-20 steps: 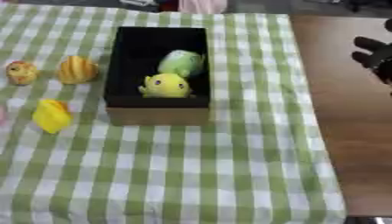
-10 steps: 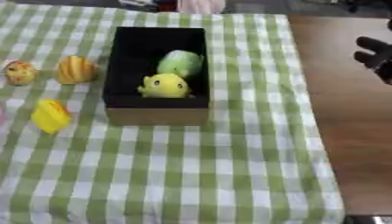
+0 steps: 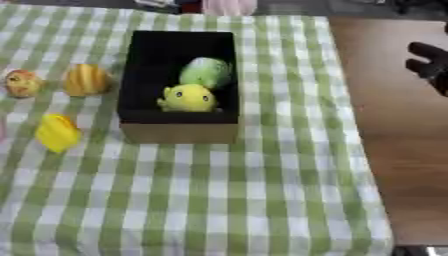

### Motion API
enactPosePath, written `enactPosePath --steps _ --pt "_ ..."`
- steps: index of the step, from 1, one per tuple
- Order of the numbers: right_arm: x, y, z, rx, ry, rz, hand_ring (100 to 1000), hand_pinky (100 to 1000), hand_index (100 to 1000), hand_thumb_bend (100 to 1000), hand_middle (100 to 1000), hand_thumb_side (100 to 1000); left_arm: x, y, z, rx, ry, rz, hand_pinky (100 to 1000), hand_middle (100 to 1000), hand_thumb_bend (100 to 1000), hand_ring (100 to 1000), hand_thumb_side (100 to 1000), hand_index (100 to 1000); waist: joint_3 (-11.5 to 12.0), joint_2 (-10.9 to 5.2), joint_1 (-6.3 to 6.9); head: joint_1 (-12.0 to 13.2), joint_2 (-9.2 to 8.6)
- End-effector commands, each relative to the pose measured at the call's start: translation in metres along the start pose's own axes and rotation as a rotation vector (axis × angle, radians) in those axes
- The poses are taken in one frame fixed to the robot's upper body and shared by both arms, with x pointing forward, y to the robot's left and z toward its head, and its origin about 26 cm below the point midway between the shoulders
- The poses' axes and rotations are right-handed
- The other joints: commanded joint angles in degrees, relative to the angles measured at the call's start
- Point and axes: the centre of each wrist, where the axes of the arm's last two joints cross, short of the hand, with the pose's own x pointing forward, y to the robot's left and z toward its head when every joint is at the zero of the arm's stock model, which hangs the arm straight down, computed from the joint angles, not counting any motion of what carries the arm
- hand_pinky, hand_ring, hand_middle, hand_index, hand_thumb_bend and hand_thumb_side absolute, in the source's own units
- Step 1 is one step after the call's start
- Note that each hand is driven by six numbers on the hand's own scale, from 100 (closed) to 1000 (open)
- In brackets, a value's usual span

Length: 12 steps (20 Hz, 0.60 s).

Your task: Pick up objects on the table and place them in the box.

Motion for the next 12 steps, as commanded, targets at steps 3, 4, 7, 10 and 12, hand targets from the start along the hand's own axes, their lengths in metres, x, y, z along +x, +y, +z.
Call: enactPosePath --steps 3,4,7,10,12 --pt "0.006 -0.002 -0.009 0.041 0.000 0.025 1000 1000 993 100 630 884 -0.002 0.006 -0.010 -0.042 0.026 -0.063 890 760 449 819 458 846 -0.3 -0.49 0.20 0.2 0.25" --pt "0.006 -0.002 -0.010 0.042 0.001 0.026 1000 1000 993 100 630 884 -0.002 0.005 -0.012 -0.048 0.026 -0.072 889 760 443 818 459 846 -0.3 -0.44 0.22 0.2 0.25" --pt "0.006 -0.001 -0.010 0.045 0.003 0.026 1000 1000 993 100 629 885 -0.001 0.000 -0.021 -0.056 0.022 -0.085 883 756 425 814 456 843 -0.4 -0.26 0.20 0.3 0.25" --pt "0.006 -0.001 -0.011 0.047 0.003 0.027 1000 1000 993 100 628 885 0.000 -0.003 -0.027 -0.059 0.021 -0.101 875 754 427 810 443 841 -0.5 -0.13 0.18 0.4 0.25" --pt "0.005 -0.001 -0.011 0.047 0.002 0.026 1000 1000 993 100 628 886 0.001 -0.003 -0.030 -0.055 0.025 -0.119 872 756 438 810 430 842 -0.5 -0.06 0.17 0.4 0.25"
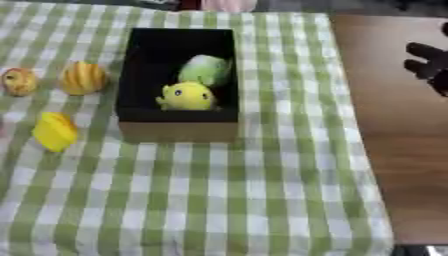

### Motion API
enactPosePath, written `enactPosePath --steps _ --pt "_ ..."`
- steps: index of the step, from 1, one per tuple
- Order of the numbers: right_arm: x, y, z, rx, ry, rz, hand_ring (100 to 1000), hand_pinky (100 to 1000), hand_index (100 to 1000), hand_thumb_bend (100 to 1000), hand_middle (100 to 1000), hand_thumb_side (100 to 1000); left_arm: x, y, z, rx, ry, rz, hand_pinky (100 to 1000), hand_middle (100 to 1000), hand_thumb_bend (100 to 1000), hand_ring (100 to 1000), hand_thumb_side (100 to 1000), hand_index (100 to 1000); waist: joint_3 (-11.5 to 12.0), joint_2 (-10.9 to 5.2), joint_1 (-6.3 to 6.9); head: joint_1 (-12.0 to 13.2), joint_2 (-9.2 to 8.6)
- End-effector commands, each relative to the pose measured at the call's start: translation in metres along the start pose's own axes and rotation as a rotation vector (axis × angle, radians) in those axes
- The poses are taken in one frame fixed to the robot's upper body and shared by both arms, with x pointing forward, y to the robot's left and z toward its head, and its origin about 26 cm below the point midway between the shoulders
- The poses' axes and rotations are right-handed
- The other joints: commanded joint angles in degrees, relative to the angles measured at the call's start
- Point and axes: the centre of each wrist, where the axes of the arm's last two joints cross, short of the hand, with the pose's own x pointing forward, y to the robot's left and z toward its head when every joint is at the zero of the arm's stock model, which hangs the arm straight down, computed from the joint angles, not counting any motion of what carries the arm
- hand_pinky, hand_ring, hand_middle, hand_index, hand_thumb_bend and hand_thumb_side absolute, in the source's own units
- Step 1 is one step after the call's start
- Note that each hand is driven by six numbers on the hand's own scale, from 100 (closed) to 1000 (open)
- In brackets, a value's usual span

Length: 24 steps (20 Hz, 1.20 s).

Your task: Pick up objects on the table and place them in the box.

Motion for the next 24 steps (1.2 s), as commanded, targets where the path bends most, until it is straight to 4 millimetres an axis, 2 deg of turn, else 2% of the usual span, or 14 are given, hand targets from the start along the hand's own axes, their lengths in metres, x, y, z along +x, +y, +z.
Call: enactPosePath --steps 1,3,4,6,8,10,11,14,15,16,17,19,24 --pt "0.007 -0.002 -0.007 0.030 -0.007 0.021 1000 1000 993 100 627 886 -0.004 0.013 0.002 0.021 0.022 -0.055 869 755 437 809 420 840 0.0 -0.67 0.13 0.3 0.25" --pt "0.006 -0.002 -0.008 0.032 -0.007 0.021 1000 1000 993 100 627 887 -0.004 0.011 0.000 0.030 0.033 -0.065 855 740 380 795 400 829 -0.1 -0.57 0.08 0.3 0.25" --pt "0.006 -0.002 -0.008 0.033 -0.006 0.021 1000 1000 993 100 627 887 -0.004 0.010 -0.001 0.033 0.038 -0.066 855 740 380 795 400 829 -0.1 -0.53 0.06 0.4 0.25" --pt "0.006 -0.001 -0.008 0.034 -0.004 0.023 1000 1000 994 100 627 888 -0.003 0.008 -0.001 0.035 0.035 -0.072 843 725 321 780 417 822 -0.1 -0.42 0.05 0.4 0.25" --pt "0.006 -0.001 -0.007 0.033 -0.001 0.027 1000 1000 994 100 627 888 -0.001 0.011 -0.001 0.044 0.018 -0.081 835 709 284 767 424 813 0.0 -0.36 0.05 0.3 0.25" --pt "0.005 -0.001 -0.007 0.032 0.001 0.030 1000 1000 994 100 627 888 0.000 0.018 0.001 0.049 0.005 -0.098 809 678 267 743 395 789 0.0 -0.34 0.09 0.2 0.25" --pt "0.005 -0.001 -0.007 0.032 0.002 0.030 1000 1000 995 100 627 889 0.001 0.021 0.003 0.045 0.004 -0.109 771 634 233 705 329 757 0.1 -0.35 0.11 0.2 0.25" --pt "0.005 -0.001 -0.007 0.029 0.004 0.029 1000 1000 995 100 627 889 0.003 0.027 0.004 0.034 0.012 -0.138 676 536 213 608 200 679 0.2 -0.34 0.13 0.1 0.25" --pt "0.005 -0.001 -0.007 0.029 0.005 0.028 1000 1000 995 100 626 889 0.003 0.027 0.004 0.034 0.017 -0.144 624 487 206 556 124 617 0.2 -0.35 0.12 0.1 0.25" --pt "0.005 -0.001 -0.007 0.029 0.005 0.027 1000 1000 996 100 626 889 0.003 0.027 0.004 0.036 0.021 -0.149 607 470 192 539 100 595 0.1 -0.36 0.10 0.1 0.25" --pt "0.005 0.000 -0.007 0.029 0.005 0.025 1000 1000 996 100 626 889 0.003 0.027 0.004 0.041 0.025 -0.151 571 431 163 505 100 551 0.1 -0.37 0.07 0.1 0.25" --pt "0.005 0.000 -0.007 0.031 0.003 0.023 1000 1000 996 100 625 888 0.003 0.029 0.004 0.069 0.027 -0.154 556 410 142 491 100 527 0.1 -0.41 -0.01 0.1 0.25" --pt "0.005 0.000 -0.007 0.033 0.001 0.022 1000 1000 996 100 624 887 0.011 0.046 0.004 0.166 -0.013 -0.181 573 423 100 499 100 542 0.0 -0.51 -0.02 0.0 0.25"
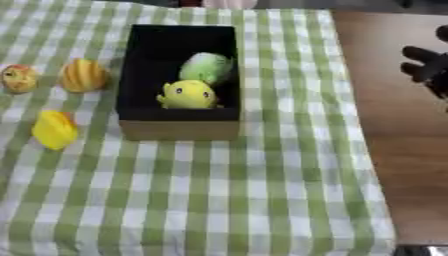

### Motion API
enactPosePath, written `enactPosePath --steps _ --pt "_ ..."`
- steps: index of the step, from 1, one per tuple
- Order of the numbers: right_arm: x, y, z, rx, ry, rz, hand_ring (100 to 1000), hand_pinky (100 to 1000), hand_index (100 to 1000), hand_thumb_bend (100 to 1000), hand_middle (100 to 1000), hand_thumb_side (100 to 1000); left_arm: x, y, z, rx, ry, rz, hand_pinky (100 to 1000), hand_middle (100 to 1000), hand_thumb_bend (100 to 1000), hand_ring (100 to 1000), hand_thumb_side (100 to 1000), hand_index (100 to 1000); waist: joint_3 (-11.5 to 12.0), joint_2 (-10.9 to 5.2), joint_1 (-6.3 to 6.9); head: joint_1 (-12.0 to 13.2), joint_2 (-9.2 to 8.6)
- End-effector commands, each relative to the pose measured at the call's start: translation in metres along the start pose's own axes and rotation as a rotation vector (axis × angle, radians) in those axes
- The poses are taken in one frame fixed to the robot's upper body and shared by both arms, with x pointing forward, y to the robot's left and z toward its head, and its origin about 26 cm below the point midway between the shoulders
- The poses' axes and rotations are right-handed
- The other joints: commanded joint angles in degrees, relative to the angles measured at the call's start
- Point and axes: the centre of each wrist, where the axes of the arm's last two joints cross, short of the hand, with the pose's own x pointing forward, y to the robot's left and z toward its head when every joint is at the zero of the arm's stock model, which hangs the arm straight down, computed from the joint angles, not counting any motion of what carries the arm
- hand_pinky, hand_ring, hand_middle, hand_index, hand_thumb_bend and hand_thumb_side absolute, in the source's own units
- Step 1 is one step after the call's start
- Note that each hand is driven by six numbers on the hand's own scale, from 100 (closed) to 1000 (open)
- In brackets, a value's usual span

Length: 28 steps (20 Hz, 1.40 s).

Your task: Pick up objects on the table and place them in the box.

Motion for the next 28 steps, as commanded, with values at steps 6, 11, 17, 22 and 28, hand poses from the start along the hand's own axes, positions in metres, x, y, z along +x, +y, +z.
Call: enactPosePath --steps 6,11,17,22,28 --pt "0.009 -0.004 -0.010 0.036 -0.023 0.011 1000 1000 996 100 625 881 -0.005 0.071 0.006 0.184 -0.032 -0.088 580 439 101 500 100 544 -0.7 -1.15 0.68 -0.2 0.25" --pt "0.014 -0.009 -0.019 0.055 -0.061 0.003 1000 1000 995 100 627 873 -0.004 0.095 -0.014 0.248 -0.066 -0.080 591 444 100 504 100 546 -1.9 -1.38 0.74 0.5 0.25" --pt "0.020 -0.013 -0.026 0.062 -0.101 0.005 1000 1000 994 100 628 866 0.020 0.116 -0.054 0.339 -0.128 -0.109 590 440 114 500 100 541 -2.9 -1.49 0.29 1.2 0.25" --pt "0.025 -0.017 -0.032 0.053 -0.124 0.001 1000 1000 993 100 627 864 0.047 0.123 -0.088 0.433 -0.143 -0.131 586 431 117 490 100 529 -3.6 -1.64 -0.38 2.1 0.25" --pt "0.027 -0.022 -0.044 0.070 -0.141 0.023 1000 1000 991 100 626 866 0.081 0.125 -0.121 0.588 -0.103 -0.161 579 406 106 476 100 516 -5.7 -1.23 -1.44 4.7 0.25"
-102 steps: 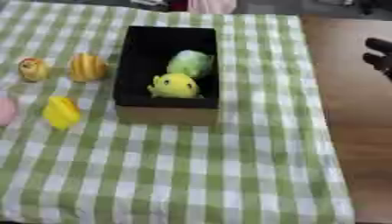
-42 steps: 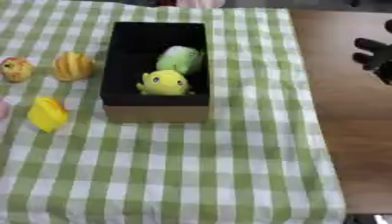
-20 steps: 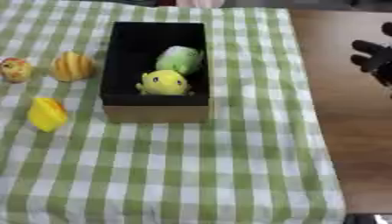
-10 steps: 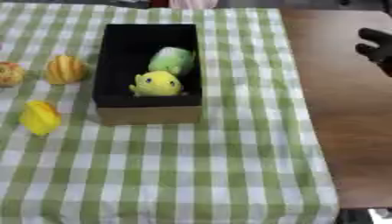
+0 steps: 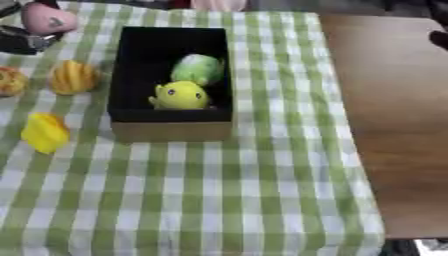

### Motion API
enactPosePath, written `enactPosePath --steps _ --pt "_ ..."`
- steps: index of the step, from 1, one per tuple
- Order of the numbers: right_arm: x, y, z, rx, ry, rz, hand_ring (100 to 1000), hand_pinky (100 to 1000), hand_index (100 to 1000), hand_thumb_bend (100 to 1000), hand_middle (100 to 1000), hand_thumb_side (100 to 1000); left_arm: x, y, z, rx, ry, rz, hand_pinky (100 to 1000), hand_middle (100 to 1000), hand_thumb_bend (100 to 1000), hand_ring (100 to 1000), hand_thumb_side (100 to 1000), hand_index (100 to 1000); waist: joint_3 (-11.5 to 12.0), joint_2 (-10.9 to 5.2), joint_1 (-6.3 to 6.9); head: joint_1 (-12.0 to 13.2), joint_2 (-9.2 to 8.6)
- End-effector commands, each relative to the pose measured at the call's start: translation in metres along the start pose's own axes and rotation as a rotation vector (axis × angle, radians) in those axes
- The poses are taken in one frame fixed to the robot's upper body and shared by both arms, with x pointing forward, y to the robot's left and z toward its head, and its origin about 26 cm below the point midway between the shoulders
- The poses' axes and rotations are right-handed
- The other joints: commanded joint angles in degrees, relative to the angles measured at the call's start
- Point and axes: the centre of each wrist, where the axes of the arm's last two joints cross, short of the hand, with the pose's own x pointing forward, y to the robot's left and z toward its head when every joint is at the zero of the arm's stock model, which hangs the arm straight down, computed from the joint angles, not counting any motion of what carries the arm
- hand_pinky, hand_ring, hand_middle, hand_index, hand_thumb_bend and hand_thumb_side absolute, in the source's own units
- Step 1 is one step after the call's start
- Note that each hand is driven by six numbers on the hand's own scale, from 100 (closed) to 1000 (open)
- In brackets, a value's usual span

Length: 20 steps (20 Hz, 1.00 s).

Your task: Pick up objects on the table and place them in the box.

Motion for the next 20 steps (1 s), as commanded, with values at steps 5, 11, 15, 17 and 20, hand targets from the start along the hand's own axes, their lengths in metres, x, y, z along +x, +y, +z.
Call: enactPosePath --steps 5,11,15,17,20 --pt "0.005 -0.012 -0.019 0.057 -0.018 0.046 1000 1000 991 100 625 868 0.022 0.004 -0.030 0.150 -0.001 -0.057 582 396 100 472 100 511 -1.5 -0.27 -0.35 2.6 0.25" --pt "0.002 -0.017 -0.026 0.070 -0.019 0.048 1000 1000 992 100 625 873 0.043 0.000 -0.046 0.219 -0.020 0.008 586 373 100 455 100 497 -3.0 0.48 -0.79 3.0 0.25" --pt "0.000 -0.018 -0.031 0.090 -0.026 0.053 1000 1000 992 100 625 875 0.055 -0.004 -0.051 0.251 -0.001 0.076 601 370 100 453 100 498 -4.2 0.94 -1.14 3.5 0.25" --pt "-0.001 -0.019 -0.032 0.094 -0.022 0.052 1000 1000 992 100 624 876 0.060 -0.007 -0.053 0.260 0.014 0.113 604 368 100 449 100 498 -4.3 0.93 -1.14 3.4 0.25" --pt "-0.003 -0.019 -0.031 0.096 -0.009 0.050 1000 1000 993 100 623 879 0.066 -0.016 -0.053 0.234 0.027 0.157 628 382 100 462 100 514 -4.1 0.86 -1.01 3.0 0.25"
